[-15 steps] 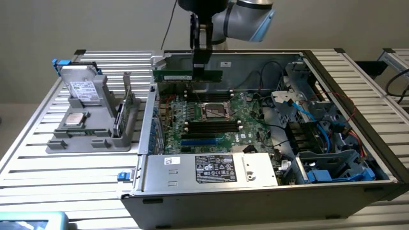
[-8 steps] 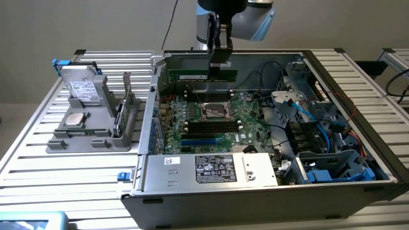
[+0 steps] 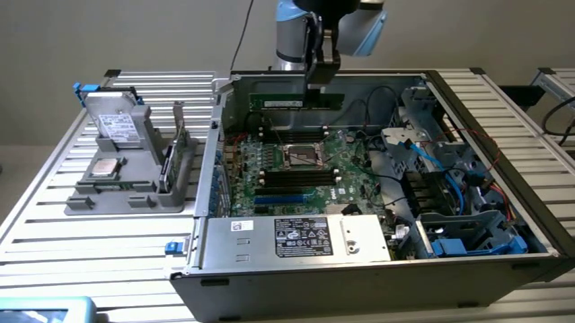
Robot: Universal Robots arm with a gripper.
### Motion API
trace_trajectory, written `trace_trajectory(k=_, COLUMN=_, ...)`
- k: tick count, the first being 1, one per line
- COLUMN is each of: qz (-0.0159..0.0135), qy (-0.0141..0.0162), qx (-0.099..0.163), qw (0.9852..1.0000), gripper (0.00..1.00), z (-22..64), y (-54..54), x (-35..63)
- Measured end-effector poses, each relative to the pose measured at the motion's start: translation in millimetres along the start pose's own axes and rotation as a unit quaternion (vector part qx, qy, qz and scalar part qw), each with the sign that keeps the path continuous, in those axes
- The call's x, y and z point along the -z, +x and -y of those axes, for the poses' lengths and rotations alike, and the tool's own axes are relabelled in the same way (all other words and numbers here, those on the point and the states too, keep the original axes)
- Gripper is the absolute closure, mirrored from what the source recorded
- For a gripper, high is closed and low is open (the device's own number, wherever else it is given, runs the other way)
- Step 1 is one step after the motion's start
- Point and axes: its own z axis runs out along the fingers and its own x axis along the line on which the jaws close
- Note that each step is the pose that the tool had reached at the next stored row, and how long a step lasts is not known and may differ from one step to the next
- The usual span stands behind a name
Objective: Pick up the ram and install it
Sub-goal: 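Pick up the ram and move it above insertion slot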
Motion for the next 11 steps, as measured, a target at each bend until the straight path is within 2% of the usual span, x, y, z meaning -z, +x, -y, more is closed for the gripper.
trace_trajectory(k=5, qz=-0.0005, qy=0.006, qx=0.0, qw=1.0, gripper=0.88, z=1.2, y=-14.0, x=-0.1)
trace_trajectory(k=8, qz=-0.0025, qy=0.0088, qx=0.0, qw=1.0, gripper=0.88, z=1.9, y=-23.8, x=-0.3)
trace_trajectory(k=11, qz=-0.0067, qy=0.012, qx=0.0, qw=0.9999, gripper=0.88, z=2.0, y=-30.0, x=-0.8)
